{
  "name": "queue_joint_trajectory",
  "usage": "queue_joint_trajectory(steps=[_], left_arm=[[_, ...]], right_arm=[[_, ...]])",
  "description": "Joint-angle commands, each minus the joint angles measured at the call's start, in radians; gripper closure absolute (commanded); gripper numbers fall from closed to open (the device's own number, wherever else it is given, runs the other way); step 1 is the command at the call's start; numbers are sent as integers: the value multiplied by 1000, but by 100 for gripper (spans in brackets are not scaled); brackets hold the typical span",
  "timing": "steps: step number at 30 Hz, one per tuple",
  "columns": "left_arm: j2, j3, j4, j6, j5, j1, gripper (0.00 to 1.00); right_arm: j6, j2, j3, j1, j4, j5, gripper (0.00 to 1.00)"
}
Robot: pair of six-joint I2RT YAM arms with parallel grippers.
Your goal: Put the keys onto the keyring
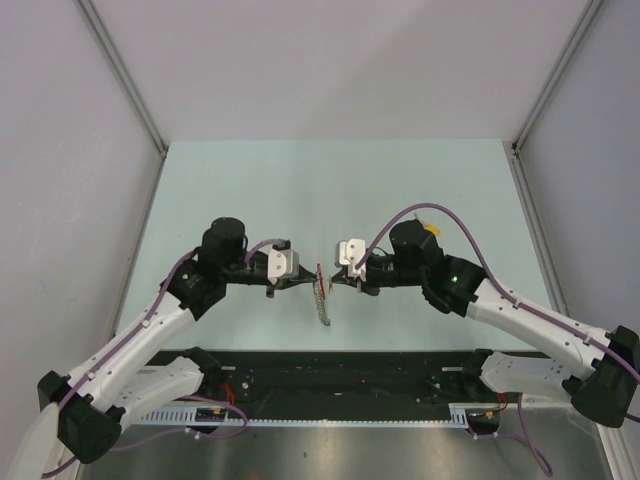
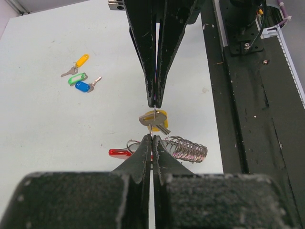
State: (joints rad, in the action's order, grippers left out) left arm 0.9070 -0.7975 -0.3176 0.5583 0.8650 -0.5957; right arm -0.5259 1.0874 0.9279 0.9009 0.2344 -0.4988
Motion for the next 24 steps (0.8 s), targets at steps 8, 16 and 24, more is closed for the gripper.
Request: queue_joint_trajectory(steps=[8, 16, 24], left_arm=[[-19, 1, 34, 48, 40, -12, 100], [-13, 0, 29, 49, 52, -13, 100], [-10, -3, 25, 51, 54, -21, 100]], right_arm=[[-16, 12, 51, 3, -12, -21, 100], [-17, 14, 51, 9, -18, -17, 100], [-20, 14, 49, 20, -20, -9, 100]])
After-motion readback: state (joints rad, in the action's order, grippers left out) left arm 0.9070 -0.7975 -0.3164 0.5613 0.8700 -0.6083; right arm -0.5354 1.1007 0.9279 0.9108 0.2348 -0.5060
